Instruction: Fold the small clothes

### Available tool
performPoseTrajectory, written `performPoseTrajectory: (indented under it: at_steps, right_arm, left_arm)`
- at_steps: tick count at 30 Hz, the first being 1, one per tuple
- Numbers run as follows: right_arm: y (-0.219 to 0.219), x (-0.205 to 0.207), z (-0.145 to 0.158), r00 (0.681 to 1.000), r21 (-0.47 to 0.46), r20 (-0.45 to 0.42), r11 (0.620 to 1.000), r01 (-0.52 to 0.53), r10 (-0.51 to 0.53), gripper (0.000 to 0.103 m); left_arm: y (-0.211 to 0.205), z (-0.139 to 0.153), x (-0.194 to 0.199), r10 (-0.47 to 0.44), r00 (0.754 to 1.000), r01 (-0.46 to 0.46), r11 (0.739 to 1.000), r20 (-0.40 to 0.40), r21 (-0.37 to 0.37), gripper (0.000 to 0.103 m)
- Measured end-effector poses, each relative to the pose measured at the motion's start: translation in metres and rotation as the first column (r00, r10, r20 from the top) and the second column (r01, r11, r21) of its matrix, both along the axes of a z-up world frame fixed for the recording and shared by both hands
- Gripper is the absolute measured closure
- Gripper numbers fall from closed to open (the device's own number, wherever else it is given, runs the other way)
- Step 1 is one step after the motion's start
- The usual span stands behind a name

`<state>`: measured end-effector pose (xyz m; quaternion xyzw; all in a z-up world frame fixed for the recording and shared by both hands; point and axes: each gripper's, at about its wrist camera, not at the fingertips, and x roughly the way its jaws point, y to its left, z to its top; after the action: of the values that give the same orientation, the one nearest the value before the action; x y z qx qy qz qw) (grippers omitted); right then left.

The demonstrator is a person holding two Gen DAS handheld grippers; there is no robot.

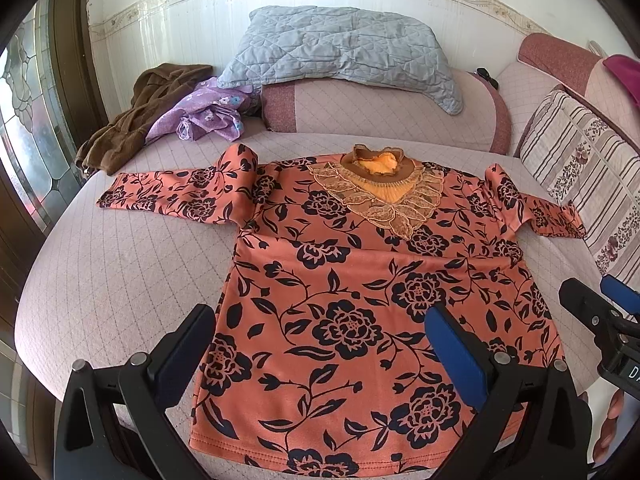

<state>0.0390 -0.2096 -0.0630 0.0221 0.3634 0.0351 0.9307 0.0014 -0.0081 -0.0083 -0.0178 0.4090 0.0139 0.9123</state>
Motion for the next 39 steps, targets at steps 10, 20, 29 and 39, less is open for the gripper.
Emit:
performPoseTrajectory:
  at_steps: [10, 20, 29, 39]
  right_arm:
    - [0.002, 0.001, 0.0, 1.0, -0.005, 0.002, 1.0, -0.006, 0.006, 0.0]
    - [0.003, 0.002, 0.002, 1.0, -0.005, 0.005, 1.0, -0.008, 0.008, 0.0]
    - [0.003, 0.002, 0.002, 1.0, -0.006, 0.005, 1.0, -0.008, 0.008, 0.0]
    - [-0.006, 0.005, -0.011, 0.999, 0.07, -0.025, 0.997, -0.025, 0.027, 0.0]
  left_arm:
    - [0.0, 0.001, 0.0, -0.004, 1.0, 0.004, 1.0, 0.001, 0.002, 0.0]
    - [0.001, 0.002, 0.001, -0.006, 1.0, 0.006, 1.0, 0.002, 0.002, 0.0]
    - [0.0, 0.002, 0.001, -0.006, 1.0, 0.006, 1.0, 0.001, 0.003, 0.0]
    - [0.011, -0.016, 0.008, 0.006, 0.999, -0.006, 1.0, -0.035, -0.001, 0.0]
